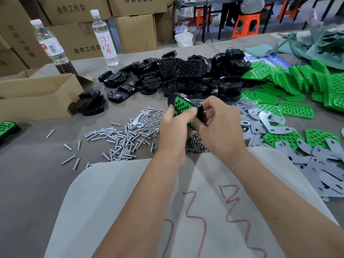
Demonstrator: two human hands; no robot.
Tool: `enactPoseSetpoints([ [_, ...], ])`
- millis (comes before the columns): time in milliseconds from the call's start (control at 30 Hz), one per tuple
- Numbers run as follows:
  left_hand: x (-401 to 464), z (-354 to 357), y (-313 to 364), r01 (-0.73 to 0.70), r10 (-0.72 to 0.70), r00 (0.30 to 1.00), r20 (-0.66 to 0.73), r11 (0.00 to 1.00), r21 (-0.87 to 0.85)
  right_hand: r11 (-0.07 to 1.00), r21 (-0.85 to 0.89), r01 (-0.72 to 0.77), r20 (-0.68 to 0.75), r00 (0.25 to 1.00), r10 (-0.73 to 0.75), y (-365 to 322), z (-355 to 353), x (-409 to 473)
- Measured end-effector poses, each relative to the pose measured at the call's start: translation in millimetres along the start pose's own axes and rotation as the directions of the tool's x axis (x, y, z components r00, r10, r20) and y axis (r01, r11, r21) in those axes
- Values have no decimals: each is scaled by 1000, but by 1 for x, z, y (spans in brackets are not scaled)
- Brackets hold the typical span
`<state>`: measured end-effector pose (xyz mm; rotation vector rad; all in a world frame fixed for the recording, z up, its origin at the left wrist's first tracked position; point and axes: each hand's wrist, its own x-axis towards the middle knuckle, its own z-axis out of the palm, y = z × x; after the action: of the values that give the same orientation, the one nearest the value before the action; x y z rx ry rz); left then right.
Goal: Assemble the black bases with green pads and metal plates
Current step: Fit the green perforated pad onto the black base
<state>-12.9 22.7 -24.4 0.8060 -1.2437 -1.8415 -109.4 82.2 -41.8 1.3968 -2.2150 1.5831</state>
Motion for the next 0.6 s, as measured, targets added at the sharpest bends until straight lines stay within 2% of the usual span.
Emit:
enactPoseSetpoints([
  [133,0,-1,2,61,-63,998,-16,992,-110,943,-166,289,94,956,-277,-5,0,-1],
  [300,8,-16,9,145,-152,988,-5,953,-265,940,-103,324,188,935,-302,-6,-1,-2],
  [400,10,-20,12,151,-166,986,-25,942,-300,960,15,278,266,925,-272,-5,-9,0],
  [467,13,-22,11,148,-179,982,-59,926,-346,976,18,218,214,952,-217,-4,-16,3],
  [533,14,-24,9,157,-200,977,-70,906,-392,983,-149,106,120,989,-89,3,-25,10],
  [600,17,-25,8,167,-214,974,-72,898,-407,905,-415,-88,44,992,116,16,-39,19],
])
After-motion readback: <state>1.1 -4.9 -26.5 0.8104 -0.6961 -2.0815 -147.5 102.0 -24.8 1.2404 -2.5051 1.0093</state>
